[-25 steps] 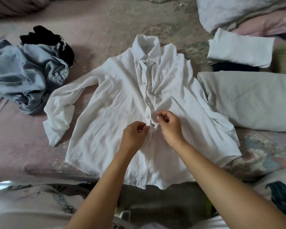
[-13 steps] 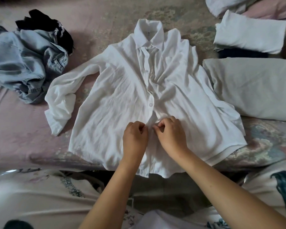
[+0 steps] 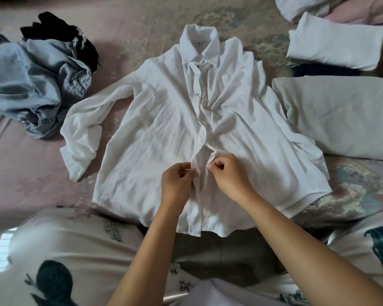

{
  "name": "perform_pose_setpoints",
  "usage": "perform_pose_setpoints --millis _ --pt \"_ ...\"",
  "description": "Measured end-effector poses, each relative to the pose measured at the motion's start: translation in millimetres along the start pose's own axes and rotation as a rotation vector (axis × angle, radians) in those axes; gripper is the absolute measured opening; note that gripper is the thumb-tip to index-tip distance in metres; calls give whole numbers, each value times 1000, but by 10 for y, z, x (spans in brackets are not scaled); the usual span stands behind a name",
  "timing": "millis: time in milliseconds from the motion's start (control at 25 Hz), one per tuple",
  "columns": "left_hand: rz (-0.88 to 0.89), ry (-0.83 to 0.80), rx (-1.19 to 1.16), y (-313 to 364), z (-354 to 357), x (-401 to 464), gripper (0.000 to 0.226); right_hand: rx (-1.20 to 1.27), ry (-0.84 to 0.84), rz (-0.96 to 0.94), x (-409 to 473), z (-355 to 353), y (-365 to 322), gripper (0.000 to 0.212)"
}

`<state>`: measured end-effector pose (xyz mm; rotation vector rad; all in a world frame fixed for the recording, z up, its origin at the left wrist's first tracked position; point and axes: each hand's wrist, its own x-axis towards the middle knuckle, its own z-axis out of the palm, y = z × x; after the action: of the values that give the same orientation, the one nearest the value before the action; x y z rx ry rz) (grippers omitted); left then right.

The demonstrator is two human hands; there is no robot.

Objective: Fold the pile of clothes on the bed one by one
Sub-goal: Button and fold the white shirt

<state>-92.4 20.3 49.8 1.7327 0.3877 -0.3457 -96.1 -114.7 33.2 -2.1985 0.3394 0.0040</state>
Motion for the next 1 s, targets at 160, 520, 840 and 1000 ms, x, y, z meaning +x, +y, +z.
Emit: perform_pose_setpoints --millis 160,520,840,1000 --pt "-9 11 -39 -16 66 -9 12 0 -160 44 -65 -69 5 35" --pt "-113 -68 -277 -44 79 -57 20 228 -129 130 -128 -75 4 16" --pt "10 36 -148 -55 152 -91 16 187 -147 115 -118 -63 -10 24" --pt "203 90 89 -54 223 -121 13 127 -124 118 -133 -17 -37 45"
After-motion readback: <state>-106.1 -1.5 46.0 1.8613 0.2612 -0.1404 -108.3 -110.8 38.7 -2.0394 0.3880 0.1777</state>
